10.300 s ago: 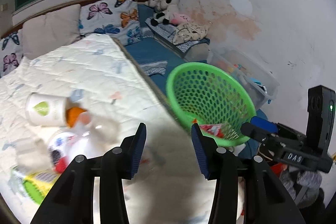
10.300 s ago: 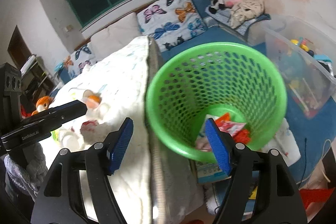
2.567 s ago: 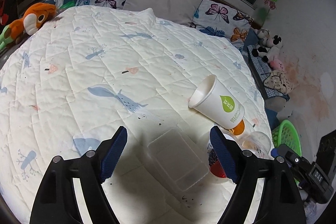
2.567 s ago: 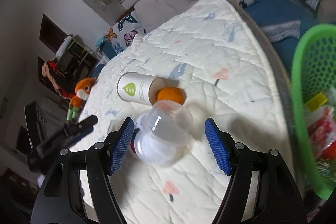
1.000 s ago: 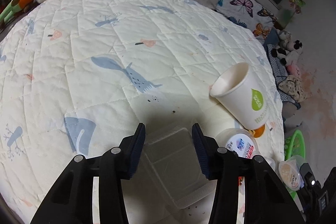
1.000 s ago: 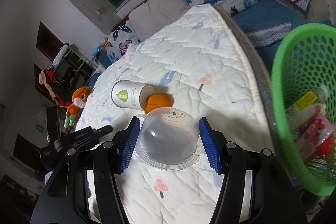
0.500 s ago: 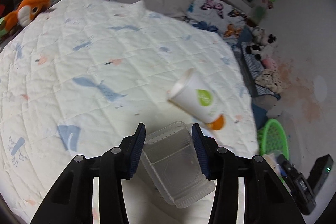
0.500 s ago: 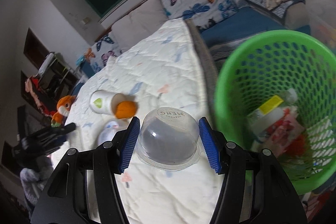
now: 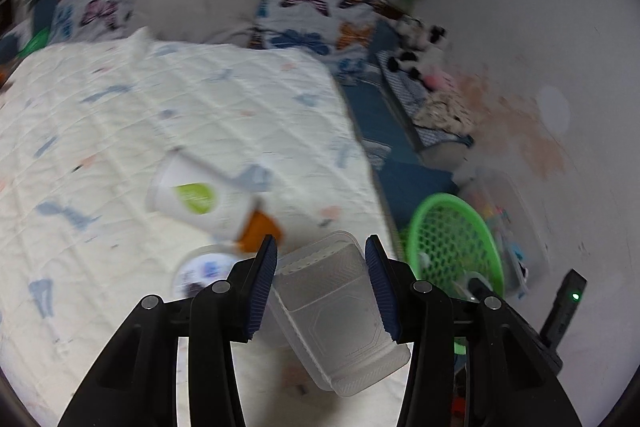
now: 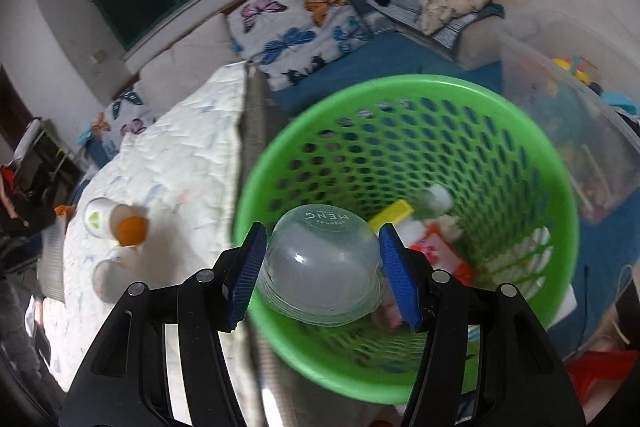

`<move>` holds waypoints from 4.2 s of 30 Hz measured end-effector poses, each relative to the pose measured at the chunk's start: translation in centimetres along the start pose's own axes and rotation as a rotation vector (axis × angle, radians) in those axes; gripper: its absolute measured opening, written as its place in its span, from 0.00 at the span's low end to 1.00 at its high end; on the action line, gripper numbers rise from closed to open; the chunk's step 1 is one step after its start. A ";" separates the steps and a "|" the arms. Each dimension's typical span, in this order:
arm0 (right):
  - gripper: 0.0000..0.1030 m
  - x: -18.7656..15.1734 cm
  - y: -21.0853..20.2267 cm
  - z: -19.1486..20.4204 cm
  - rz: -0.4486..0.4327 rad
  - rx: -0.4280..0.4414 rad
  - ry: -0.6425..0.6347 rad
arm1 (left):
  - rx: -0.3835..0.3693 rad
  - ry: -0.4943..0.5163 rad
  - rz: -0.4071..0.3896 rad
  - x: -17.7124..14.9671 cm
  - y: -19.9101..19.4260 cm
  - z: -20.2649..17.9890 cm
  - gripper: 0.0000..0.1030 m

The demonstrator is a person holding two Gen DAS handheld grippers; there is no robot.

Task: Collect trash
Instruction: 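Carry the box and lid to the green basket and open both tools, then grasp the berry-print yogurt tub with the left tool while the right tool grasps a clear cup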

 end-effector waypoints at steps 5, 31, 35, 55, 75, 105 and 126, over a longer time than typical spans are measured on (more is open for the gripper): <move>0.59 -0.5 -0.3 -2.2 -0.001 -0.022 0.029 | -0.046 0.093 0.034 -0.6 2.0 -5.3 0.43; 0.65 -4.3 -5.9 -7.1 -0.064 -0.078 0.085 | -0.157 0.324 0.214 -7.0 12.7 -18.5 0.44; 0.65 -4.5 -6.1 -7.1 -0.067 -0.074 0.089 | -0.170 0.332 0.211 -7.5 12.9 -18.8 0.59; 0.67 -4.9 -5.4 1.6 -0.050 0.032 -0.042 | -0.075 0.210 0.073 -4.8 5.5 -6.8 0.59; 0.67 -5.4 -0.1 17.6 0.043 0.243 -0.275 | 0.105 -0.072 -0.079 -1.2 -2.1 11.4 0.59; 0.55 -5.5 5.9 25.1 0.132 0.339 -0.331 | 0.147 -0.055 -0.035 -3.6 -2.0 15.8 0.59; 0.55 -3.4 1.2 18.3 0.043 0.259 -0.250 | 0.150 0.367 0.063 -5.2 3.9 9.0 0.85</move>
Point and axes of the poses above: each gripper's, at about its wrist camera, not at the fingertips, and y roughly the way its jaws point, z to its left, x to its top, the point moved 8 cm from there along y, roughly the way its jaws point, and after that the axes turned 7 degrees about -y, right-handed, at the moved point
